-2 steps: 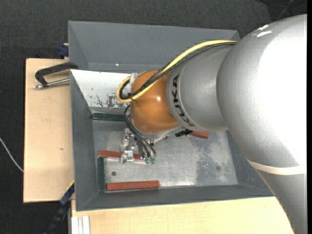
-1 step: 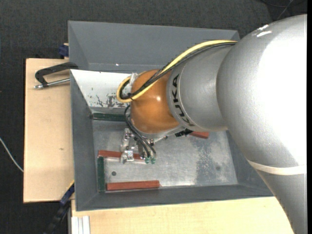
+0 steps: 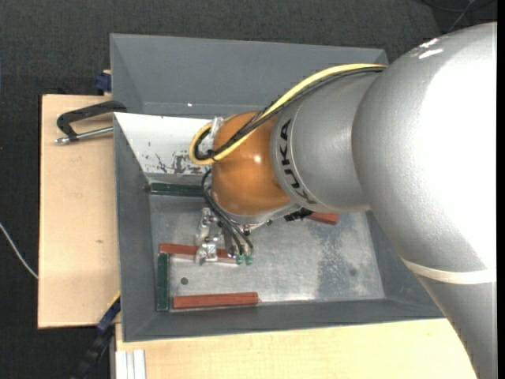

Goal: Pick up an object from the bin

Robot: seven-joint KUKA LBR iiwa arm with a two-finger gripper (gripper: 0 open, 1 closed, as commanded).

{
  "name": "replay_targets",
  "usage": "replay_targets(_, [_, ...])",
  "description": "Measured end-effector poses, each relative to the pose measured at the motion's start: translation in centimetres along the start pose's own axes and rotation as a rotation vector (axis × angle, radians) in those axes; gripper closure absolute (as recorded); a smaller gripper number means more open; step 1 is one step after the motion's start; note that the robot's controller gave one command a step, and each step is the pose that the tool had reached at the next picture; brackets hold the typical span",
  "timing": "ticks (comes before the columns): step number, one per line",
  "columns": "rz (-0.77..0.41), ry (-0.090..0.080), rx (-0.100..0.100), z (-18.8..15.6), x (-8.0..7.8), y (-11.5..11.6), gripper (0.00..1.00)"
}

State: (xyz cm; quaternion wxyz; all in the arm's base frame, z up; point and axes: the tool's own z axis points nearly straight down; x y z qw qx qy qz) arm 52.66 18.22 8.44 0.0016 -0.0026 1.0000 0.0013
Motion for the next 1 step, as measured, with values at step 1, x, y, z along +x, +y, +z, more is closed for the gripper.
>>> replay_targets(1, [0.000,0.000,0.000,-1.10,-0.01,0.00,1.00])
